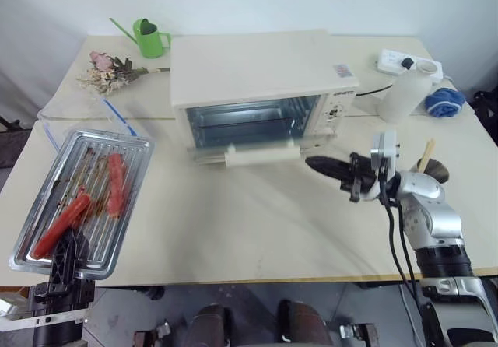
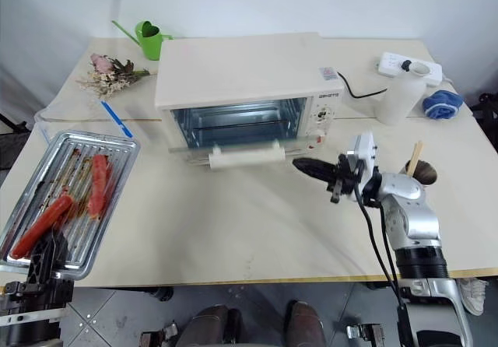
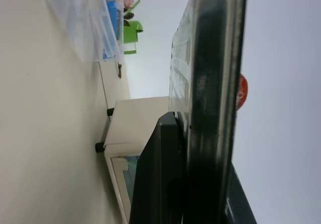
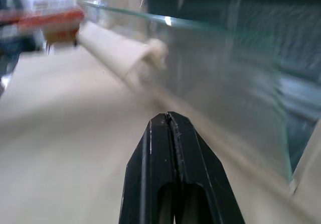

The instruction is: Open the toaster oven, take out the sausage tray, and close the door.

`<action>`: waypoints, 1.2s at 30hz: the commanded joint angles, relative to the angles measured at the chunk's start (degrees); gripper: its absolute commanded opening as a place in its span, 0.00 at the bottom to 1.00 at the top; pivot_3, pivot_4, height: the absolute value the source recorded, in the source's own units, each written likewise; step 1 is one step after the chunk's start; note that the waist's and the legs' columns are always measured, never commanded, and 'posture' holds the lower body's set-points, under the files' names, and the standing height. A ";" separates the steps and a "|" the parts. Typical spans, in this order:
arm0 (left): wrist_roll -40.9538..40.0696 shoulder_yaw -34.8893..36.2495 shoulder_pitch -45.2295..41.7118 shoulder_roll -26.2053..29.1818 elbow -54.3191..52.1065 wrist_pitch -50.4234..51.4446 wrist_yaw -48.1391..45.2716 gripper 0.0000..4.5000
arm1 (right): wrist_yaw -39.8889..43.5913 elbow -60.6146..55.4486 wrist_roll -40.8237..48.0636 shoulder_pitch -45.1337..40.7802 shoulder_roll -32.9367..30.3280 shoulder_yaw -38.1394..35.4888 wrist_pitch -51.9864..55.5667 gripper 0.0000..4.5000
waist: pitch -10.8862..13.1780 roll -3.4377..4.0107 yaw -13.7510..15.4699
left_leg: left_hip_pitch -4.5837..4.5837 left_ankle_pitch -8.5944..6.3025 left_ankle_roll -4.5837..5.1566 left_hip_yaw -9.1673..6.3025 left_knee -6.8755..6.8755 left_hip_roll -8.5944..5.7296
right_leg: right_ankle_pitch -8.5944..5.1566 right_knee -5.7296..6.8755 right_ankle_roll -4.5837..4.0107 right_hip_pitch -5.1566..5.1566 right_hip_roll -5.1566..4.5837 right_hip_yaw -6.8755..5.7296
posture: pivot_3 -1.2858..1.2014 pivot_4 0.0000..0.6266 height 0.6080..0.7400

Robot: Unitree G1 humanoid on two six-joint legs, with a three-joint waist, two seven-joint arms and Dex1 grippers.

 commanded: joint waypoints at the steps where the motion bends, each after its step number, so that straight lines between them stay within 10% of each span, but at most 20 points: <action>1: -0.83 0.50 2.59 -0.34 -2.08 0.70 -2.15 0.00 | -2.21 -2.40 2.57 -3.50 1.25 -2.24 2.07 0.01 | 0.00 0.00 0.02 | 0.00 -0.01 -0.01 0.01 0.00 0.02 | 0.00 0.00 0.00 0.00 0.01 -0.01 | 0.52 0.24 1.00; 9: -0.83 -1.22 6.13 4.14 0.84 7.20 -5.48 0.00 | 2.16 -10.18 2.27 0.33 -4.10 -1.87 5.85 0.13 | 0.00 0.00 0.53 | -0.25 -0.14 -0.02 -0.05 -0.01 0.13 | -0.07 0.06 -0.13 -0.24 0.09 -0.08 | 0.52 0.24 1.00; 21: -0.83 -6.96 -7.51 22.35 14.06 22.23 -4.31 0.00 | 5.64 -22.71 -0.34 23.08 -11.41 -9.84 -5.20 0.99 | 0.08 0.13 0.54 | 0.10 -0.24 0.46 0.27 0.03 -0.29 | -0.06 0.10 -0.11 0.03 0.13 -0.15 | 0.52 0.24 1.00; 32: -0.83 -20.97 -39.75 40.20 42.17 42.63 -2.27 0.00 | -3.27 -37.86 0.48 39.77 -10.00 -16.64 -4.32 0.99 | 0.01 0.32 1.12 | 0.08 -0.04 0.06 0.02 -0.06 -0.24 | -0.02 0.79 -0.03 -0.18 0.21 -0.04 | 0.52 0.24 1.00; 36: 5.01 -28.02 -50.75 38.89 50.02 45.70 -2.88 0.00 | -5.81 -40.82 -0.12 45.57 -9.41 -19.52 -4.75 0.99 | 0.00 0.32 1.52 | 0.07 0.05 0.19 0.21 -0.07 -0.40 | 0.07 0.80 0.14 -0.26 0.19 -0.07 | 0.52 0.24 1.00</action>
